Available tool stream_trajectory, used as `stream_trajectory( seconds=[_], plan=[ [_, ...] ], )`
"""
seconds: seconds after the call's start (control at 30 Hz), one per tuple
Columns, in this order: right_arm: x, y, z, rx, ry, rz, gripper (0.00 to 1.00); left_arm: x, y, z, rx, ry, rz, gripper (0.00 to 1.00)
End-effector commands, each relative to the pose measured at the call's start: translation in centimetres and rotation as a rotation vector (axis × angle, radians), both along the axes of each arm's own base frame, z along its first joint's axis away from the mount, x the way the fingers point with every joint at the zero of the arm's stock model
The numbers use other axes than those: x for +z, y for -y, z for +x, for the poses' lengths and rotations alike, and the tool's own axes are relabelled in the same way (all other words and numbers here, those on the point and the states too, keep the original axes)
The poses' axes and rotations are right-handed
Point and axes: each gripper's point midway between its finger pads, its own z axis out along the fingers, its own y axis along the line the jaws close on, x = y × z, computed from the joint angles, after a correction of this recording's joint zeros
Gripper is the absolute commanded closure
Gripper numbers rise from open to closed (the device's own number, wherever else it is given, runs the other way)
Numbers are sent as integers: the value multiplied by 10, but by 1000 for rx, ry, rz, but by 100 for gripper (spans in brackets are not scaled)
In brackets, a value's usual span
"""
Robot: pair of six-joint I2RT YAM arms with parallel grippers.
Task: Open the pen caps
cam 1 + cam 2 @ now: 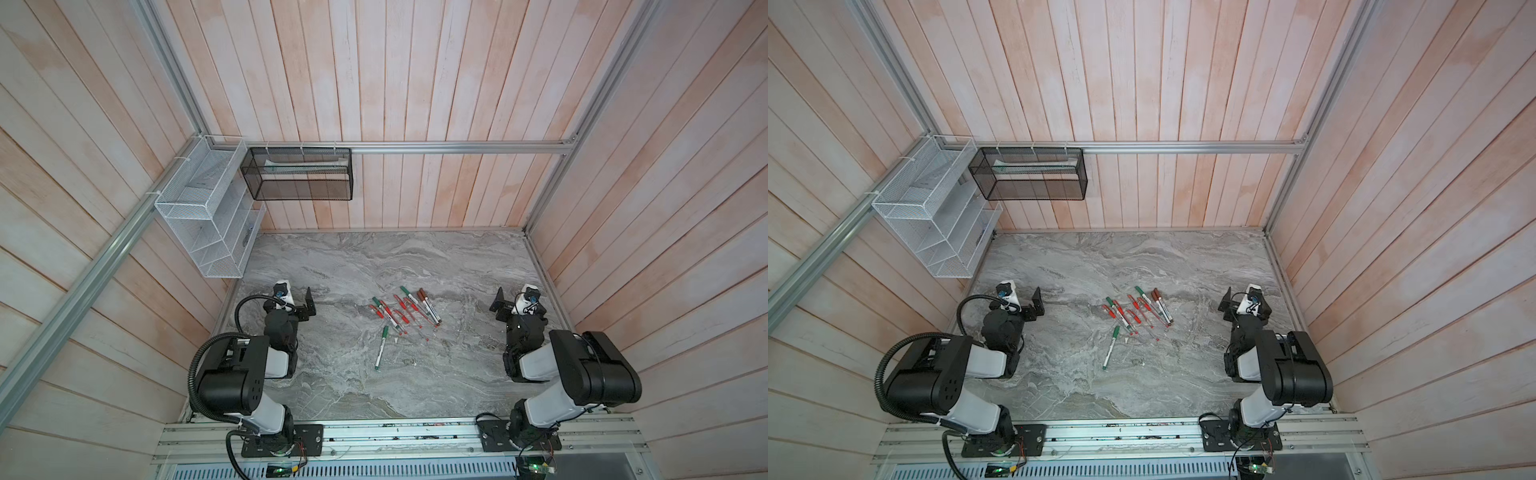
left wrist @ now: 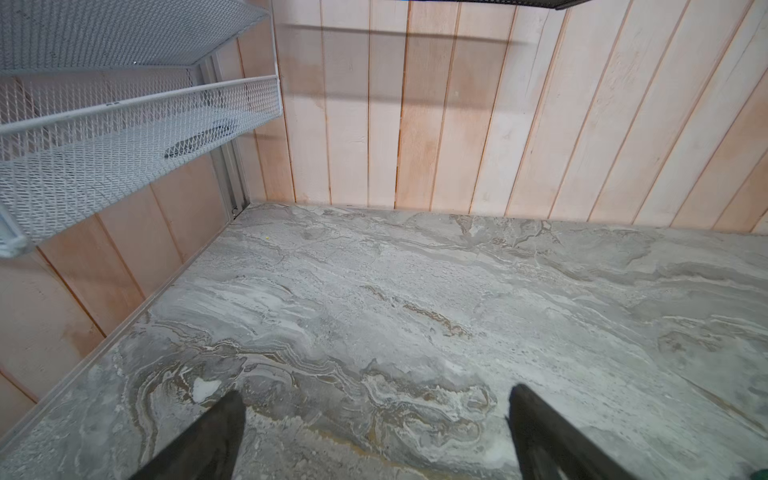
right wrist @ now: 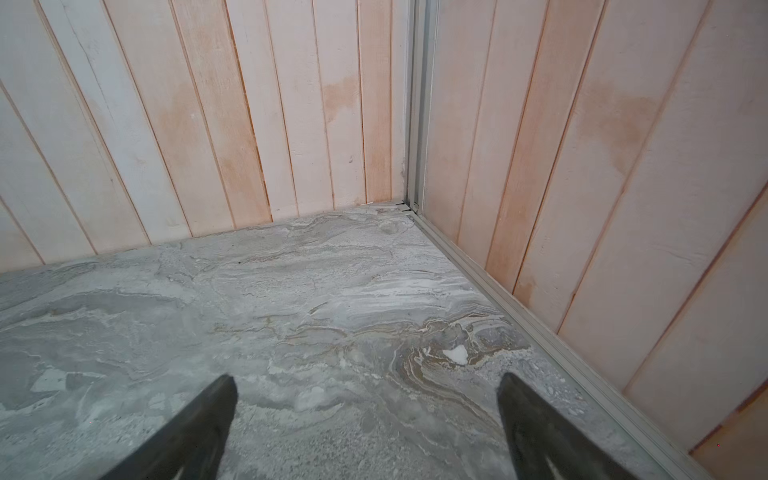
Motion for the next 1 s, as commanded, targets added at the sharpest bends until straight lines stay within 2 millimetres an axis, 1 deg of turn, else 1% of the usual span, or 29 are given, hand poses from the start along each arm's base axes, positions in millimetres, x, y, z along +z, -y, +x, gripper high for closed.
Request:
stream_trajectory(
  seconds=[0.0, 0.07, 0.13, 0.17, 0.2, 0.23, 0.27, 0.33, 0.37, 0.4, 0.47, 0.5, 0.83, 0.97],
  plan=[
    [2, 1, 3, -13, 1, -1, 2, 7, 1, 2, -2, 23, 6, 0],
    [2, 1, 2, -13, 1, -1, 2, 8, 14, -4, -81, 44, 23, 0],
    [3, 1, 3, -13, 2, -1, 2, 15, 36, -20, -211, 106, 60, 0],
    [3, 1, 3, -14, 3, -1, 2, 18, 48, -33, -277, 142, 86, 0],
    [2, 1, 3, -13, 1, -1, 2, 22, 54, -40, -315, 177, 103, 0],
    [2, 1, 3, -13, 2, -1, 2, 24, 53, -41, -312, 192, 103, 0],
    [2, 1, 3, -12, 1, -1, 2, 24, 47, -39, -279, 186, 88, 0],
    [3, 1, 3, -12, 3, -1, 2, 22, 17, -24, -121, 148, 25, 0],
    [3, 1, 3, -13, 3, -1, 2, 17, -5, -17, 1, 114, -21, 0],
    [2, 1, 3, -13, 0, -1, 2, 13, -21, -11, 98, 81, -60, 0],
    [2, 1, 3, -13, 1, -1, 2, 10, -12, -4, 47, 56, -52, 0],
    [2, 1, 3, -10, 2, -1, 2, 8, -13, -1, 56, 44, -51, 0],
    [3, 0, 4, -12, 2, -4, 2, 8, -12, -1, 59, 39, -51, 0],
    [3, 1, 4, -14, 1, -4, 2, 7, -11, 1, 64, 32, -18, 0]
  ],
)
